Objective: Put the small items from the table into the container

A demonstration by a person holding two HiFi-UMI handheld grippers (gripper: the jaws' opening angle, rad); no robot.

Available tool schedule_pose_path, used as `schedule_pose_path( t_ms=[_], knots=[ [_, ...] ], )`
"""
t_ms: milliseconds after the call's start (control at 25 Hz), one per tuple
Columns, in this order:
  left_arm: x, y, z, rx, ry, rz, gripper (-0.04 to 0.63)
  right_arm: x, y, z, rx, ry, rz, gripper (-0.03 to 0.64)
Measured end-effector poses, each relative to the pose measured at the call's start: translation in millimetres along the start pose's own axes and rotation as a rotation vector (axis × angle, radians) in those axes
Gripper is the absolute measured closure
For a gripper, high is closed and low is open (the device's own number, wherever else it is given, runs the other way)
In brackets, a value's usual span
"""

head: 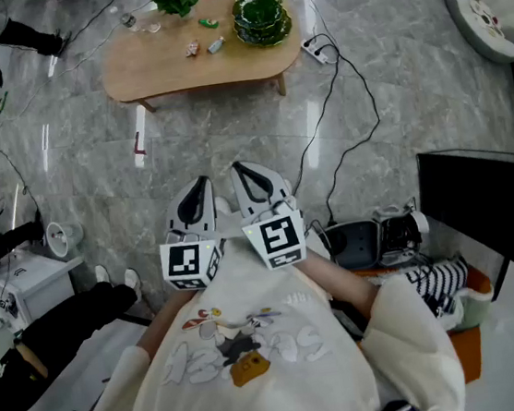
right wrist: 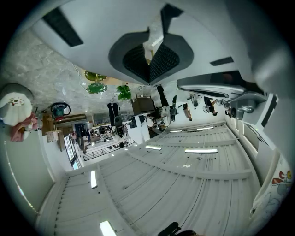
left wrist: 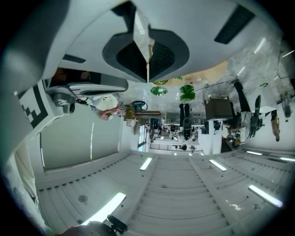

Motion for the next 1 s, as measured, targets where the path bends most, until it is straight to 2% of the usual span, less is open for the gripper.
schedule_pose_path(
  t_ms=[240, 560, 800, 1000],
  knots=[
    [-26, -25, -5, -0.004, -0.037, -0.029, 0.581, -38, -1, 4, -0.011, -0.023, -0.023, 0.611],
    [-57, -55, -7, 0.025, 0.006, -0.077, 0.586, -92, 14, 7, -0.003, -0.100, -0.029, 0.611],
    [-84, -79, -18, 0.048, -0.042, -0.073, 0.586, -122, 23, 0, -0.002, -0.084, -0.010, 0.611],
    [-115, -108, -22, 0.059, -0.065, -0.081, 0.586, -167, 32, 1, -0.026, -0.119, 0.021, 0.611]
  ],
)
Point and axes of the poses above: the fingertips, and each gripper's own axes: y forward along the fingers, x to its right, z out of its top, the point moved 8 cm from there along -y, backward along the fingers, and after that the axes turned 11 degrees about -z, right-handed, at the moved point
